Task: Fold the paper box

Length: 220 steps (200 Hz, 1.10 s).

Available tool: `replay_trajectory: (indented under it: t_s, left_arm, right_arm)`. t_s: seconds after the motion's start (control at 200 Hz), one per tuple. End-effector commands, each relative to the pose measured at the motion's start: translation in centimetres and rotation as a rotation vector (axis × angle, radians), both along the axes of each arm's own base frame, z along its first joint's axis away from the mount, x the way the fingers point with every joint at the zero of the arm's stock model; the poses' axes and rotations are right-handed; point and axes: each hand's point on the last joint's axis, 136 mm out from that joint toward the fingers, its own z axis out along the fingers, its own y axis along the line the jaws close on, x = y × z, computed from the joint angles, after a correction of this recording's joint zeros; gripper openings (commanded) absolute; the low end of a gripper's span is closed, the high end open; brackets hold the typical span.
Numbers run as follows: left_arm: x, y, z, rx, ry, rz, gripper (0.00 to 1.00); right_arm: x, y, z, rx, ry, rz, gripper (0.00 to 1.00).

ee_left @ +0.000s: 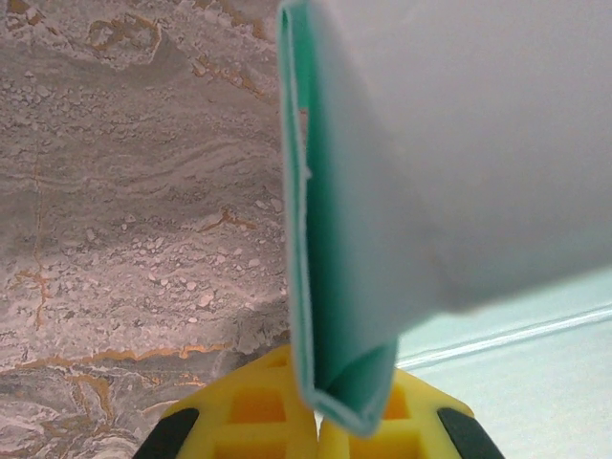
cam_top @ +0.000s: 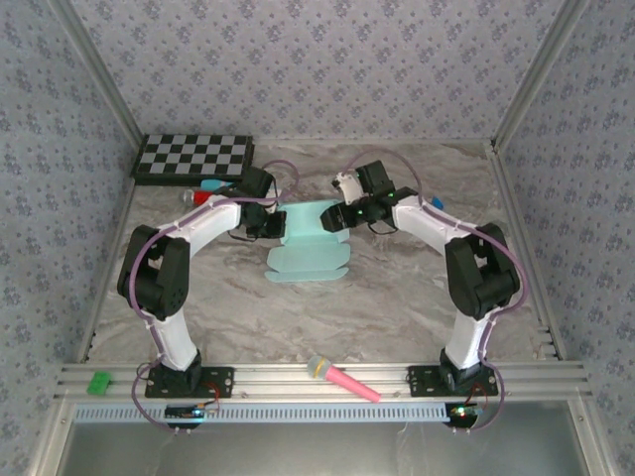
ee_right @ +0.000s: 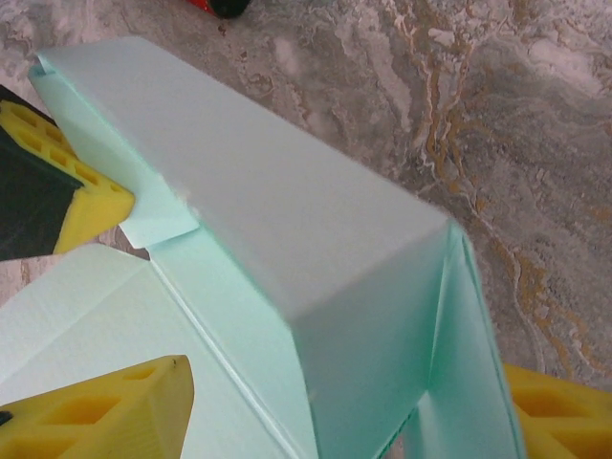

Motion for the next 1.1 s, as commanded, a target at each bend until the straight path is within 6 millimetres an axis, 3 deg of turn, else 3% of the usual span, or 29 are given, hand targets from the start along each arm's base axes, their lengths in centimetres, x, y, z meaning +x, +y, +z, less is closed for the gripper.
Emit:
replay_trajectory:
  t_s: [0.0,0.11,0.22,0.25,0.65,0.9,1.094]
  left_arm:
    - [0.4,-0.3,0.7,0.002,-0.004,0.007,0.0]
    - [0.3,-0.3,0.6,0.004,-0.003,0.006,0.0]
    - [0.3,-0.4,0.6,0.004,-0.004,0.005,0.0]
    - [0.3,-0.4,0.5,0.005,-0.002,0.005,0.0]
    - [0.3,-0.4,0.3,0.008,0.005,0.003,0.0]
    - [0.3,-0.4,0.5,0.005,0.002,0.002,0.0]
    - [0.2,-0.7,0.6,-0.001,0.001,-0.005,0.0]
  right_arm:
    - [-1.2,-0.4,0.1,0.011,0.019,0.01,0.68]
    - [-2.0,-0.2,0.5,0.033,0.006,0.03,0.69]
    - [-1.7,-0.2,2.4,0.056,-0.054,0.018,0.72]
    - [-2.3,-0.6,1.3,0.041,-0.034,0.011,0.72]
    - [-2.4,-3.7,4.4,0.113,-0.129,-0.065,0.75]
    - [-2.1,-7.7,1.7,0.069,-0.073,-0.178,0.72]
    - [-2.0,-6.5,0.2,0.095,-0.011,-0.121,0.63]
